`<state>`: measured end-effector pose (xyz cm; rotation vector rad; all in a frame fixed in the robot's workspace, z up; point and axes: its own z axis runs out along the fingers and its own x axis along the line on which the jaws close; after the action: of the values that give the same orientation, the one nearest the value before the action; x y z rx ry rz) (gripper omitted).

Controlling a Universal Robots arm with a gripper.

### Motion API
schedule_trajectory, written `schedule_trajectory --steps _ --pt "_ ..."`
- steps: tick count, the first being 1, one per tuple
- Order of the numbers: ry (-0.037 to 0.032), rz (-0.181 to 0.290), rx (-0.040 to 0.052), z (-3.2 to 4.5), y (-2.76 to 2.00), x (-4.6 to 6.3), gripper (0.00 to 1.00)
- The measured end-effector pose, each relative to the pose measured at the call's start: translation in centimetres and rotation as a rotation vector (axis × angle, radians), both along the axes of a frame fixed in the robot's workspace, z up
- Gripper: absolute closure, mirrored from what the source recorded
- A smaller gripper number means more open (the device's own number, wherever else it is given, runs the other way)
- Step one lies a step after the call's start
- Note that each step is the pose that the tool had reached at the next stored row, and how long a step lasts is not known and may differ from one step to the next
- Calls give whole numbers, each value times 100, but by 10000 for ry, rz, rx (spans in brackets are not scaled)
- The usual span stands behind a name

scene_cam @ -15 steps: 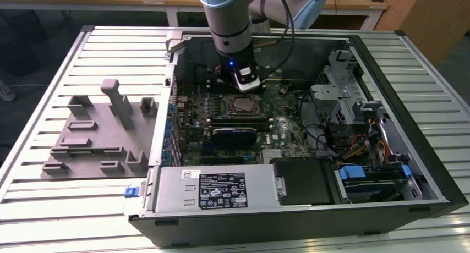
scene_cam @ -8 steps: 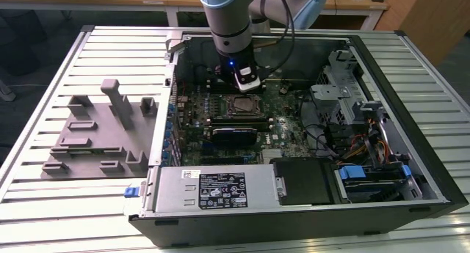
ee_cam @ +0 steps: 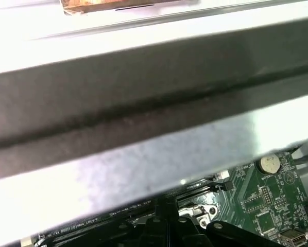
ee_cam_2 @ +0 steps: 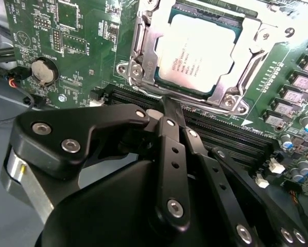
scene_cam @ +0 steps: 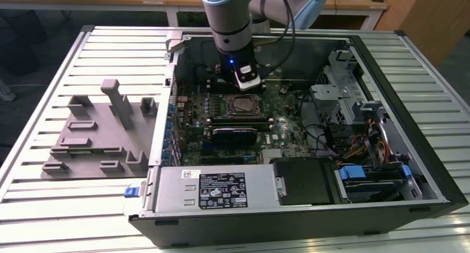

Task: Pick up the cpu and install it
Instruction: 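Install the first cpu locking lever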

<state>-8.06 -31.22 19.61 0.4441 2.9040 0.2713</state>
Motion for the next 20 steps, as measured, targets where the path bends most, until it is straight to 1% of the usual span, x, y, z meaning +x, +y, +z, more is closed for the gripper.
schedule_trajectory --steps 12,20 --pt "0 1 0 149 0 0 89" --pt "0 1 -6 159 0 0 89"
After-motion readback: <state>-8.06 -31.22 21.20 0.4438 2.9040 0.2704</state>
